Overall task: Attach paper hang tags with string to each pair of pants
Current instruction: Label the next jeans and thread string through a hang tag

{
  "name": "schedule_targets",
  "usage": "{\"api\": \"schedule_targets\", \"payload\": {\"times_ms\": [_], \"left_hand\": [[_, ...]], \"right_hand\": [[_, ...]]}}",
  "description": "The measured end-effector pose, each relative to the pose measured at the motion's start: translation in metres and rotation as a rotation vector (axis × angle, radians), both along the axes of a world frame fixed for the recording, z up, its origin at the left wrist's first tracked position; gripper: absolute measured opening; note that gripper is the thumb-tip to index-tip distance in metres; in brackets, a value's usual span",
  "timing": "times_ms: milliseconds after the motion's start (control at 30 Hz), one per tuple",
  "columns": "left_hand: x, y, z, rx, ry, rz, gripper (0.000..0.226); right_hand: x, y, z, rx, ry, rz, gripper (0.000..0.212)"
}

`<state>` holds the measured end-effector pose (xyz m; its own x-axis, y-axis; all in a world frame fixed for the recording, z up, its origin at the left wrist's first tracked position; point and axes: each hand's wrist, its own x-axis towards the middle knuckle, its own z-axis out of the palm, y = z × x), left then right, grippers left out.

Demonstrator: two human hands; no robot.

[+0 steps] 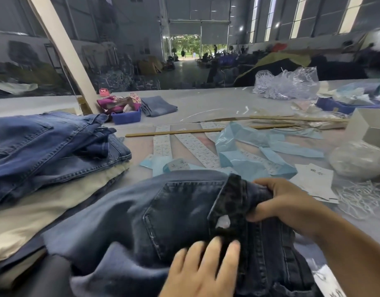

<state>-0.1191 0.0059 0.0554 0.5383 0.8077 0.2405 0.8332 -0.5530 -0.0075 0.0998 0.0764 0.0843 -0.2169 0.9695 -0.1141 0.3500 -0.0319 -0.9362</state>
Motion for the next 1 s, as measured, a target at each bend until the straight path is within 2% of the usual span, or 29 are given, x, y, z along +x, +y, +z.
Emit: {"api": "schedule_targets", "payload": {"times_ms": [100, 133, 167, 200, 233, 300, 433, 567, 633, 733, 833, 933, 967, 1000], "left_hand": [[0.018, 0.004, -0.018, -0.101, -0.199, 0.013, 0.05], [0.024, 0.001, -0.021, -0.043, -0.295, 0.002, 0.041], [0.023, 0.002, -0.018, 0.106, -0.386, -0.009, 0.042], [0.02, 0.005, -0.007, 0.185, -0.47, -0.038, 0.055], [0.013, 0.014, -0.003, 0.234, -0.576, -0.057, 0.064], [-0.005, 0.025, 0.006, 0.275, -0.708, -0.032, 0.063], [-0.03, 0.037, 0.011, 0.167, -0.893, 0.108, 0.055], [-0.048, 0.048, 0.013, 0.128, -1.181, 0.324, 0.026], [-0.058, 0.054, 0.014, 0.084, -1.24, 0.381, 0.022], [-0.058, 0.054, 0.015, 0.026, -1.245, 0.37, 0.021], [-0.054, 0.053, 0.01, 0.06, -1.229, 0.382, 0.025], [-0.055, 0.053, 0.017, 0.144, -1.352, 0.374, 0.036], [-0.057, 0.055, 0.021, 0.177, -1.414, 0.4, 0.041], [-0.061, 0.057, 0.025, 0.224, -1.477, 0.411, 0.047]], "right_hand": [[-0.01, -0.007, 0.022, -0.139, 0.358, 0.003, 0.031], [-0.015, -0.009, 0.026, -0.186, 0.466, 0.009, 0.032], [-0.021, -0.01, 0.03, -0.228, 0.558, 0.019, 0.033], [-0.028, -0.011, 0.032, -0.269, 0.627, 0.019, 0.034], [-0.034, -0.012, 0.035, -0.304, 0.673, -0.001, 0.035], [-0.045, -0.012, 0.039, -0.323, 0.743, -0.07, 0.032], [-0.063, -0.004, 0.043, -0.262, 0.837, -0.047, 0.048], [-0.062, 0.002, 0.036, -0.178, 0.61, 0.056, 0.034], [-0.055, 0.003, 0.028, -0.139, 0.449, 0.066, 0.044], [-0.044, 0.0, 0.014, -0.055, 0.135, -0.021, 0.086], [-0.031, -0.008, 0.003, -0.023, -0.092, -0.07, 0.094], [-0.006, -0.016, -0.014, -0.083, -0.473, -0.059, 0.112], [0.001, -0.02, -0.021, -0.134, -0.534, -0.045, 0.111], [0.006, -0.024, -0.027, -0.187, -0.562, -0.04, 0.1]]}}
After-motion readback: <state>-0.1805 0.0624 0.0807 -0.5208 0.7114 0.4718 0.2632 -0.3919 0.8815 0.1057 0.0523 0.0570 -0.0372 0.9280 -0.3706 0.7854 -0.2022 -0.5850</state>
